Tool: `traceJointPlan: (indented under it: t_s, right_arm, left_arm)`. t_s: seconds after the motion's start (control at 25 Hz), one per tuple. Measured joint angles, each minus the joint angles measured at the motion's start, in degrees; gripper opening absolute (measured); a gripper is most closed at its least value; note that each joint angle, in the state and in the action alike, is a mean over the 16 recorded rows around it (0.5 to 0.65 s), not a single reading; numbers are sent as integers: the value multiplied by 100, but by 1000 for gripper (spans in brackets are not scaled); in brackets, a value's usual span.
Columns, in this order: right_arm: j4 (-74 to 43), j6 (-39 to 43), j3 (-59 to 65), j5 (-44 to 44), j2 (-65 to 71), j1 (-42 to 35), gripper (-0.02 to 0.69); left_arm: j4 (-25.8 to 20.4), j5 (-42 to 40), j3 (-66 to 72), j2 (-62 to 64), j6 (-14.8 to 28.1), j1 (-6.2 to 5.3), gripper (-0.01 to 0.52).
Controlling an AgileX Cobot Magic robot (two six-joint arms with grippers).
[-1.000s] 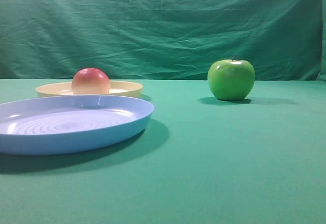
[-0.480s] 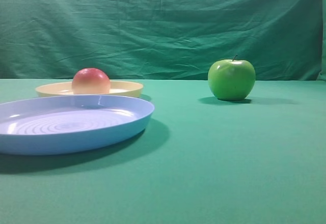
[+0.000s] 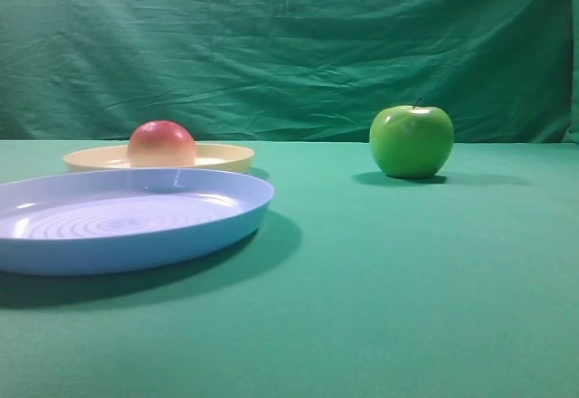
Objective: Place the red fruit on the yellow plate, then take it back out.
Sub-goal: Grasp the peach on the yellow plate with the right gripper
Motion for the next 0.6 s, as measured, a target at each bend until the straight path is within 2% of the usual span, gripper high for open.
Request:
traceJointPlan:
  t_s: [0.12,0.24,0.6]
  right_arm:
    - [244,-236,-687,58,701,37,51]
    - [525,-504,-1330,113,1316,44,123]
    - [1212,-1163,-2578,97,2589,56,470]
  left_arm:
    - [0,0,0,0,2,0,0]
    - [0,0,0,0,4,0,0]
    - [0,0,0,0,7,0,0]
